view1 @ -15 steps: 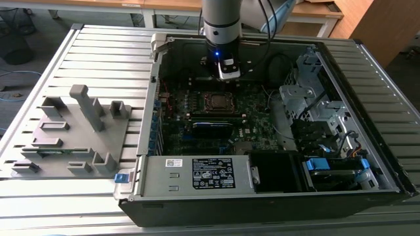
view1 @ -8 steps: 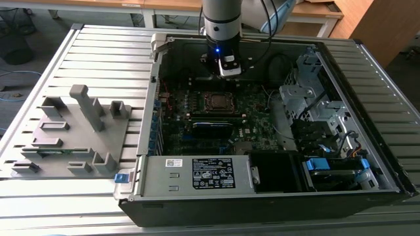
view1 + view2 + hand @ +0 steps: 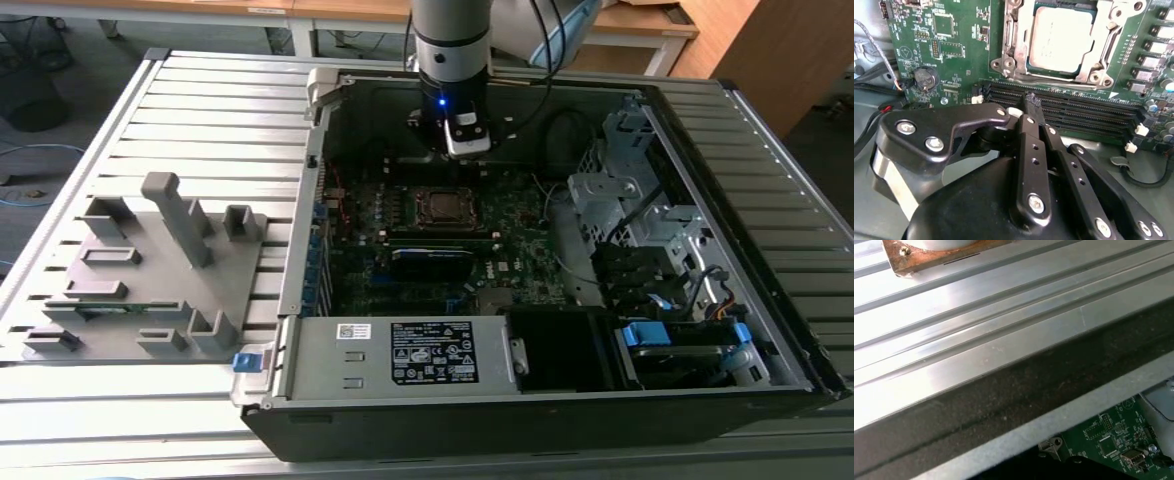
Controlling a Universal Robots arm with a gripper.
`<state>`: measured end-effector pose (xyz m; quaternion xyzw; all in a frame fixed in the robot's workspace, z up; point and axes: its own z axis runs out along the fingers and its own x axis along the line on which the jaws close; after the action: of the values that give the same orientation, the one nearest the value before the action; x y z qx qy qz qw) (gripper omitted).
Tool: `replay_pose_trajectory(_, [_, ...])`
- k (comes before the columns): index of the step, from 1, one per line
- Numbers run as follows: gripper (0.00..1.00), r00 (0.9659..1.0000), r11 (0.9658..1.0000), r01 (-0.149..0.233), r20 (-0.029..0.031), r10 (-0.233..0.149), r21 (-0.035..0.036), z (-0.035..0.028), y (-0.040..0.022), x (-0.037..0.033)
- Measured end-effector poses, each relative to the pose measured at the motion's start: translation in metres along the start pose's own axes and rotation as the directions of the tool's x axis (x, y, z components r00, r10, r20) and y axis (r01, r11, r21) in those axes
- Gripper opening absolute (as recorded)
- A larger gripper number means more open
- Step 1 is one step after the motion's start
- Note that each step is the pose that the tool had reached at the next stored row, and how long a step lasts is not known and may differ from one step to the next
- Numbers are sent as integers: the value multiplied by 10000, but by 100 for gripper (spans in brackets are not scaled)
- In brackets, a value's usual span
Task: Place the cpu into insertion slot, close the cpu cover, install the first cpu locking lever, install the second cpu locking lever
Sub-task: 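Install the first cpu locking lever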
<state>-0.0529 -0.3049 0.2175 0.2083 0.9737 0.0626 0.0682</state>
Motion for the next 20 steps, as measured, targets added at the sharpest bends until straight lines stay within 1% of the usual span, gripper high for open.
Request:
replay_pose_trajectory(2, [11, 10000, 9999, 20, 15, -20, 154, 3, 0, 0])
replay_pose_trajectory(3, [11, 10000, 9998, 23, 20, -24, 182, 3, -1, 0])
replay_pose_trajectory(11, [11, 10000, 9998, 33, 30, -33, 204, 3, -4, -1])
replay_pose_trajectory(20, [11, 9999, 9997, 110, 35, -111, 234, -3, -62, -28])
